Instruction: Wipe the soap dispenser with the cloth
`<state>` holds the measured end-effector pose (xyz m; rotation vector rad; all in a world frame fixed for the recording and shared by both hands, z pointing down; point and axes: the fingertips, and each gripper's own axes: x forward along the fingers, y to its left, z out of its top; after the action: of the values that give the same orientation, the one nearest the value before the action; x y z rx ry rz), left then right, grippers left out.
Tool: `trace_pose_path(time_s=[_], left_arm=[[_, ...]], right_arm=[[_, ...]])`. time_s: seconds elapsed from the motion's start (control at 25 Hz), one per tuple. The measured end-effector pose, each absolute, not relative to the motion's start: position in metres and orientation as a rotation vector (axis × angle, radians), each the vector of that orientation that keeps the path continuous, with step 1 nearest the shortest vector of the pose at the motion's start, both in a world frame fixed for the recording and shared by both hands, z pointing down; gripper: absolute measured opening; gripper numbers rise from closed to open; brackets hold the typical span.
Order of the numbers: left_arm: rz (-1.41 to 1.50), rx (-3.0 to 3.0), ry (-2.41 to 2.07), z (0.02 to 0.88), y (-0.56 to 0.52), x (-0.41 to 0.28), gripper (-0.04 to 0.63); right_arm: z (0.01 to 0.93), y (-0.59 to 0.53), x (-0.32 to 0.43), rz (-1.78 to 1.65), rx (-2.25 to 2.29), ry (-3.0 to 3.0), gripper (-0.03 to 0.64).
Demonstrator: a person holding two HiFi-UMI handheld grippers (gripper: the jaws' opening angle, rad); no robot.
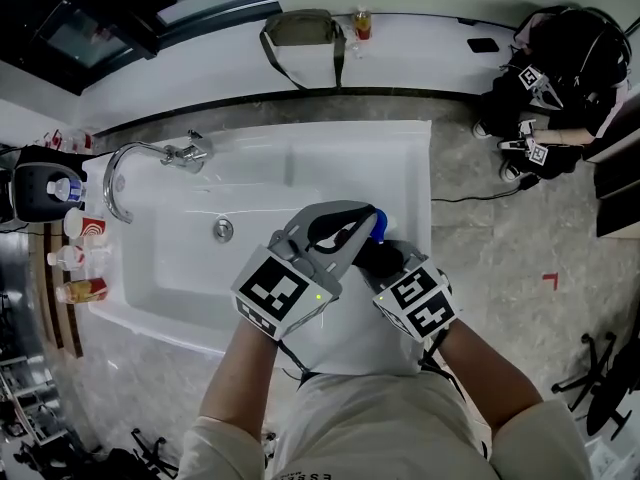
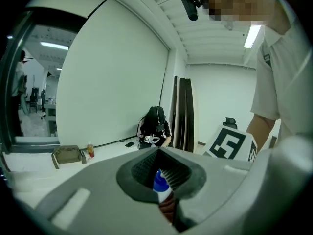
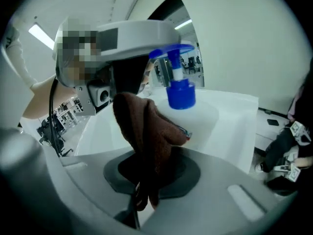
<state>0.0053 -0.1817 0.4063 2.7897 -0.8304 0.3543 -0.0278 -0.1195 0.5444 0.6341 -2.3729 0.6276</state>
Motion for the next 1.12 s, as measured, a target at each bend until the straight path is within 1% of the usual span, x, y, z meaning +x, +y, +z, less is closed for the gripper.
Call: trace_pose_path(time_s=[0.44,0.52,0.8,0.96,1.12], left_arm=[[0.385,2.810,-0.806,0.407,-0.180,0.005,0.000],[0.385,2.817,-0.812,0.406,-0.181,0.005,0.000],[0.377,2.811,-0.812,0.405,-0.182,0.007,0.000],[0.364,2.810,-0.809,0.404,-0.183,0.006,0.000],[0.352,2.805,-0.800,0.404,-0.183,0.006,0.000]], right_arm=[[0.544,-0.140,0.044,0.817,0.914,-2.287,0.078],[0.546,-0.138,0.047,0.850,0.923,-2.263,0.078],[0.567,-0.097,-0.015,0.907,0.642,-2.237,0.078],[0.577,-0.092,-0.045,1.088,0.552,-2.185,0.078],[0.590,-0.094,-0.046,1.276,0.581,-2.110,0.078]])
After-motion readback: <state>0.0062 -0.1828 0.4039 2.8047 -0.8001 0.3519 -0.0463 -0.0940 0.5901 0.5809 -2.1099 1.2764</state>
